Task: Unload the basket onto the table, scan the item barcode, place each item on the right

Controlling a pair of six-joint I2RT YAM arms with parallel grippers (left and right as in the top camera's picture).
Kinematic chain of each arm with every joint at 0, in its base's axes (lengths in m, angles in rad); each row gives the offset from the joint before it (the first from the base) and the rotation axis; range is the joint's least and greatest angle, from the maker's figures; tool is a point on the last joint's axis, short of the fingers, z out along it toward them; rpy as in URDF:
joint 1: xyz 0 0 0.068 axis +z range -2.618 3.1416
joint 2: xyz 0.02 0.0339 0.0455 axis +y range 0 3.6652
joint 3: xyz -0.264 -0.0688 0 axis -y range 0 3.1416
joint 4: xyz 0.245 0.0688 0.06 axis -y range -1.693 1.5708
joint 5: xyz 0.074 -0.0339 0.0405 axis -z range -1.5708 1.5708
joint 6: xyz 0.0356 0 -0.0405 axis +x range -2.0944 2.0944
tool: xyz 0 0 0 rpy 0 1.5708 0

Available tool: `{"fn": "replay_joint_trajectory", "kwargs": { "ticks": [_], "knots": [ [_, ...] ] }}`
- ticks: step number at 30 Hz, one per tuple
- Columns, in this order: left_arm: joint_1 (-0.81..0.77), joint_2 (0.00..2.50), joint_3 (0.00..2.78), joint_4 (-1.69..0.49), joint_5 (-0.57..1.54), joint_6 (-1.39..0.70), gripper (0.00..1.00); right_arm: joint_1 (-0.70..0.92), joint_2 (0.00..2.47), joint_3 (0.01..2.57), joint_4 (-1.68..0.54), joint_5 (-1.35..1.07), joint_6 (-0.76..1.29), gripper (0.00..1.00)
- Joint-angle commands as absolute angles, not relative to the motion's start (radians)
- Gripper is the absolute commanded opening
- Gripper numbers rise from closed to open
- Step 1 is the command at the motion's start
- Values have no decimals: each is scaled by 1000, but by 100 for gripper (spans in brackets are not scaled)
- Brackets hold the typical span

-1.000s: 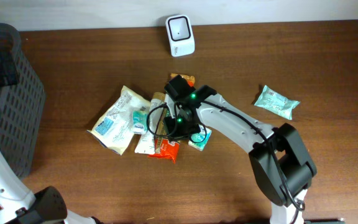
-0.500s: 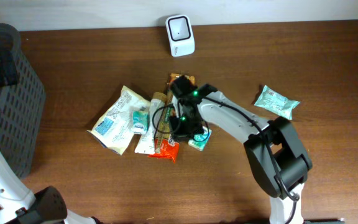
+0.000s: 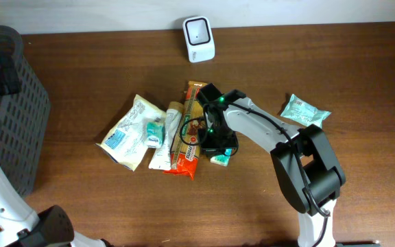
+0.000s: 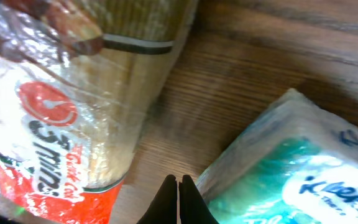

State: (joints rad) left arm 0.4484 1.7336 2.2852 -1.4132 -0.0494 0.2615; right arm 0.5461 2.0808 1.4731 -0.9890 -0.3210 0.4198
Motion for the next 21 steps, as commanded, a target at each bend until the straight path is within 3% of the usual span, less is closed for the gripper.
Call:
{"fn": "replay_joint_trajectory", "kwargs": {
  "ticks": [1,7,13,17,18,20,21],
  "knots": [
    [455,1735,2287,-1412,-45,248,99,548,2088,1462,-1033,-218,419,4],
    [455,1735,2287,-1412,-46,248,99,518,2088,1462,-1060,-99,366,4],
    [455,1735,2287,-1416,-45,248,99,346,2088,1472,-1053,-96,241,4],
    [455,1735,2287,-1416,-45,248,99,226,2075,1567,-1126,-265,124,5],
    [455,1735,2287,-1416,-46,248,99,210,2065,1589,-1143,-278,123,9],
    [455,1735,2287,-1415,-45,248,99,167,2032,1633,-1186,-277,123,29],
    [455,1735,2287,-1416,-46,248,99,148,2024,1639,-1199,-276,123,31]
  ]
}}
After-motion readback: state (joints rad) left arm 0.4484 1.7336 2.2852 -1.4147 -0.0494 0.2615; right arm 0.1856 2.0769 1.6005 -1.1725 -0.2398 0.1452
